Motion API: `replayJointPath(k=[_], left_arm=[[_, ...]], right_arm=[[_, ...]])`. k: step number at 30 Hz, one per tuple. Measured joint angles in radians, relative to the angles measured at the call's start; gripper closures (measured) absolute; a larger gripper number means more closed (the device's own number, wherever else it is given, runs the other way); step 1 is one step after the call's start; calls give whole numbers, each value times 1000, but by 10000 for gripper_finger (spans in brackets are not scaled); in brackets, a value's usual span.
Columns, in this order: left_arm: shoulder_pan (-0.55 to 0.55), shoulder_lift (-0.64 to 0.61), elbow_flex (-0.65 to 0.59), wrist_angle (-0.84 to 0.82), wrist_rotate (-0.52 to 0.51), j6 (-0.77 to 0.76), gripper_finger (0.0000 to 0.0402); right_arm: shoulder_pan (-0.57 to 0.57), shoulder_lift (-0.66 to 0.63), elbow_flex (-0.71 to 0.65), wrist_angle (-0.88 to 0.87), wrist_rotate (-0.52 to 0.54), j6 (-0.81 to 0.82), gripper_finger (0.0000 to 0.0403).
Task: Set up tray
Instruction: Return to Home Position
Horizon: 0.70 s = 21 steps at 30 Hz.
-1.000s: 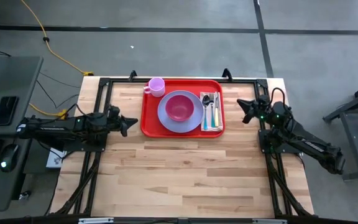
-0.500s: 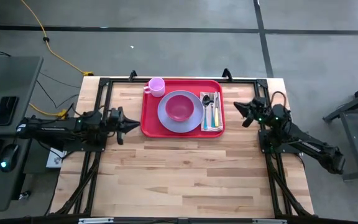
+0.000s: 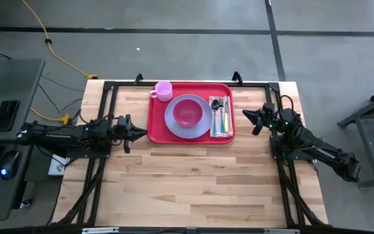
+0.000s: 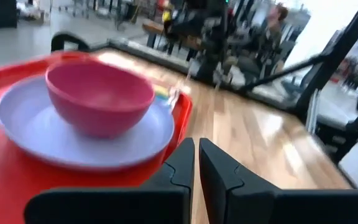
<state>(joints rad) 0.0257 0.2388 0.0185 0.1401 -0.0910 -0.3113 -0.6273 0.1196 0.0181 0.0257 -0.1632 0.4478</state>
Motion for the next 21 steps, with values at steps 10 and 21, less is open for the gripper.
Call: replayJointPath(k=[10,21], left_arm=[[0,2,0,-20,25,0,346],[0,1,0,-39,22,0,346]], right_arm=[[0,0,0,-3,-2,-70,402],[0,0,0,-3,-1,-40,402]])
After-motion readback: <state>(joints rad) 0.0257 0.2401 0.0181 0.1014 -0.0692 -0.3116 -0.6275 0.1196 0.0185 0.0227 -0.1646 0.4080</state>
